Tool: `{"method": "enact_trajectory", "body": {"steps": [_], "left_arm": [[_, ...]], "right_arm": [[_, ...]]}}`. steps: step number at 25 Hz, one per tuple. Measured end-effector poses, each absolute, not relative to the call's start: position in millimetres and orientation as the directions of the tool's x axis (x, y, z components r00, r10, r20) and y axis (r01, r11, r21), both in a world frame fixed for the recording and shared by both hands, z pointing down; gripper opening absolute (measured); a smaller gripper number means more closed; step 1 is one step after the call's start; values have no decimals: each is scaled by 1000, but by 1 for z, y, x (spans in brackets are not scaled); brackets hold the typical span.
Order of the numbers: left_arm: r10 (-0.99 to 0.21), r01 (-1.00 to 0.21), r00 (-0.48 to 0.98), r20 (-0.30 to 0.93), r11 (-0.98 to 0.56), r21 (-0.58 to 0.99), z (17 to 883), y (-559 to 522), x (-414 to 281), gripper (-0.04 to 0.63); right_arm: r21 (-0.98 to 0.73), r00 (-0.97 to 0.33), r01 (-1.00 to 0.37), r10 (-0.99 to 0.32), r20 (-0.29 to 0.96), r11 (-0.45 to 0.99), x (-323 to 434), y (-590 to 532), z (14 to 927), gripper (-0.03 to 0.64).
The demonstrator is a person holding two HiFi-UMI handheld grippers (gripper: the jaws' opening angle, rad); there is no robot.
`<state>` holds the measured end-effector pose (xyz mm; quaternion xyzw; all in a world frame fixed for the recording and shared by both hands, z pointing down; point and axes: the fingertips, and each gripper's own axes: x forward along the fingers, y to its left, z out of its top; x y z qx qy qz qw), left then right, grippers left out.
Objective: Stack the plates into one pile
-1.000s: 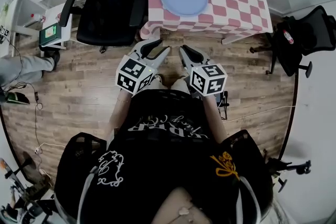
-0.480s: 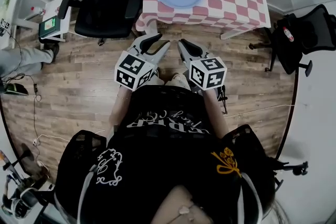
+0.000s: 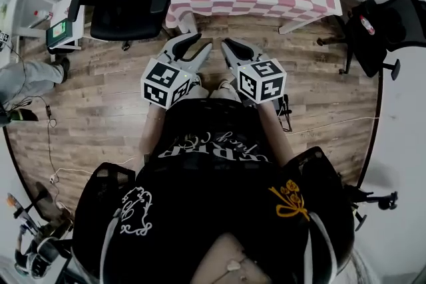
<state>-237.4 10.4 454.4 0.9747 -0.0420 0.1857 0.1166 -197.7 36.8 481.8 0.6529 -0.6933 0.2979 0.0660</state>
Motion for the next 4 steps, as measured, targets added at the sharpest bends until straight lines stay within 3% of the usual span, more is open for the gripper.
{"method": "enact_trajectory", "body": {"steps": [4], "left_arm": [[-47,-130,928,369,-970,205,453,11,-230,141]], "right_arm": [[-321,-145,-947,-867,477,-18,-192,37,481,38]]}}
